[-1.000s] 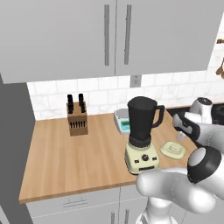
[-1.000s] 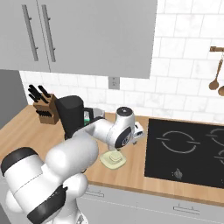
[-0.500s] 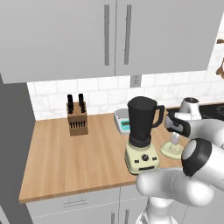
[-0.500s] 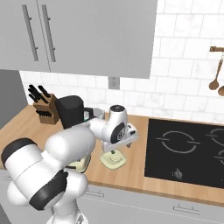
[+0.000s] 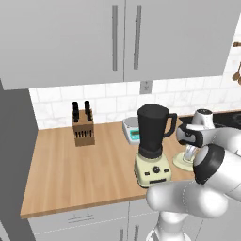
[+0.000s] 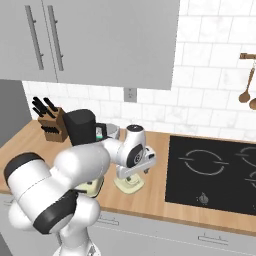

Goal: Close the lid blender by securely placing the lid on top.

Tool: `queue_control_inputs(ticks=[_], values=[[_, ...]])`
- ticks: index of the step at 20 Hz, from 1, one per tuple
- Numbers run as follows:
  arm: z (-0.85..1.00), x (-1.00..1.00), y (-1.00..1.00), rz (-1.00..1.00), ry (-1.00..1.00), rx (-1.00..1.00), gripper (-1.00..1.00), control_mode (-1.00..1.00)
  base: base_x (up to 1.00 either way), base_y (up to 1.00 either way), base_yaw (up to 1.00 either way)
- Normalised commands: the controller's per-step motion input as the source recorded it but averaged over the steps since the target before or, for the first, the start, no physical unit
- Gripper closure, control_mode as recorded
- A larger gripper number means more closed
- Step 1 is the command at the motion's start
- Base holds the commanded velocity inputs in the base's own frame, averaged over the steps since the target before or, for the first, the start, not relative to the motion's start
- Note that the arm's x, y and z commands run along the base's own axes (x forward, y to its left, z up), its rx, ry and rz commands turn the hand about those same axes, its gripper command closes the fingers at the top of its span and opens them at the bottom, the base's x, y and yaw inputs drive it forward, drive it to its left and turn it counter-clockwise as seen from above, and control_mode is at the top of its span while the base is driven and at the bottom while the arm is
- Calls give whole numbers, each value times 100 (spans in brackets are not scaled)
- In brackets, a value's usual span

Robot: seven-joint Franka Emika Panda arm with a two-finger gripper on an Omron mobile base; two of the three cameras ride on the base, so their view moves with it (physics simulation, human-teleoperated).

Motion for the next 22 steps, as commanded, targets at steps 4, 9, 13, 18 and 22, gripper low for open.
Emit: queue_control_inputs(ticks=[4,9,13,18,22], values=[[0,-43,19,0,0,-1,-100,-100,0,0,0],[0,-19,27,0,0,-1,-100,-100,0,0,0],[0,14,9,0,1,0,-100,-100,0,0,0],[-1,17,0,0,0,0,-100,-100,0,0,0],[-10,11,-1,3,0,0,-100,-100,0,0,0]])
